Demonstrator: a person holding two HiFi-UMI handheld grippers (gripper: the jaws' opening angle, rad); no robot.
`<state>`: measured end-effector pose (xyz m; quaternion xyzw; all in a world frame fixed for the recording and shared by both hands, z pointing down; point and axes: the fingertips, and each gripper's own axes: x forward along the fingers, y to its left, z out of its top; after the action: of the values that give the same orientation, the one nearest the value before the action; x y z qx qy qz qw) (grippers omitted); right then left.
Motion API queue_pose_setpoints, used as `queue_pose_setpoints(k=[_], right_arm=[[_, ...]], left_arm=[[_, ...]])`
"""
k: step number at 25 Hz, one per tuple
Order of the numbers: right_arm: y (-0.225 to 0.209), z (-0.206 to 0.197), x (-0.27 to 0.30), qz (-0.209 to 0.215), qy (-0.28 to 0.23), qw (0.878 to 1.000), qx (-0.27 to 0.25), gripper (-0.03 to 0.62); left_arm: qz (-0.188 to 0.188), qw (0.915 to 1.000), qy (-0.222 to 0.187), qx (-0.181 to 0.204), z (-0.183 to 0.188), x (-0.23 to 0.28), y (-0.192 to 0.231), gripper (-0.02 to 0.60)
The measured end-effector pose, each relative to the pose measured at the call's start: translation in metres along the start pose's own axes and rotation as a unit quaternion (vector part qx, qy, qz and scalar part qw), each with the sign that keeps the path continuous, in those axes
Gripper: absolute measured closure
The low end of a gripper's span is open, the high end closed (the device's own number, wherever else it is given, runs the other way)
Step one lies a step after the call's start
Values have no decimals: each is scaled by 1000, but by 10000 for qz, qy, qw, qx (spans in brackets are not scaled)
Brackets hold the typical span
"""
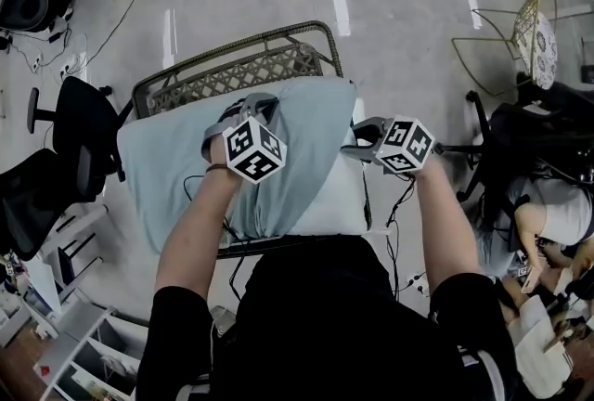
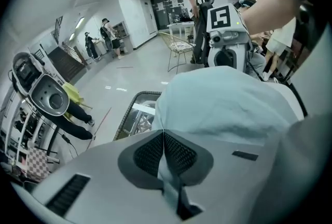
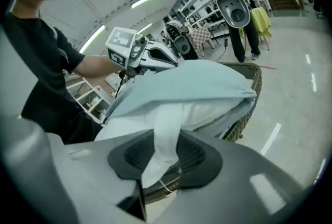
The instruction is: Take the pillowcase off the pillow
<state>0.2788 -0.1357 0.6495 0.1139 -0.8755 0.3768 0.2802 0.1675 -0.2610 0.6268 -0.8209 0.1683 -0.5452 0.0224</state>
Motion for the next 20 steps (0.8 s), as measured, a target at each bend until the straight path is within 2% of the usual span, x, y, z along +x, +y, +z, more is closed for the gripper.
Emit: queue_pose_setpoints(k=[2,6,10,13,15,16,18,20], right_arm=[[1,-4,-5,-8,260,9994,-244,476],[6,-6,-16,40,403,9985,-358,494],[7,-4,-24,-9,370,9991,-206,509],[8,-7,-29,-104,417,9990,-89,539],[2,-2,-34,-335,572,9977,-159,483],[-4,5,-36,-530,641,9962,-270,444],[-22,30,-40,-929,693,9917,-560,313],[-39,61,-40,-1233,745,9852,-933,259]], left_arm=[[164,9997,161,82,-12,-7,10,575],[168,9992,299,-192,-40,-22,24,575],[357,9979,536,70,-64,-33,36,575],[434,9969,589,-286,-83,-41,43,575],[420,9966,511,-493,-82,-45,40,575],[425,9967,502,-479,-80,-45,38,575],[445,9970,535,-349,-76,-43,33,575],[447,9970,518,-370,-75,-39,30,575]])
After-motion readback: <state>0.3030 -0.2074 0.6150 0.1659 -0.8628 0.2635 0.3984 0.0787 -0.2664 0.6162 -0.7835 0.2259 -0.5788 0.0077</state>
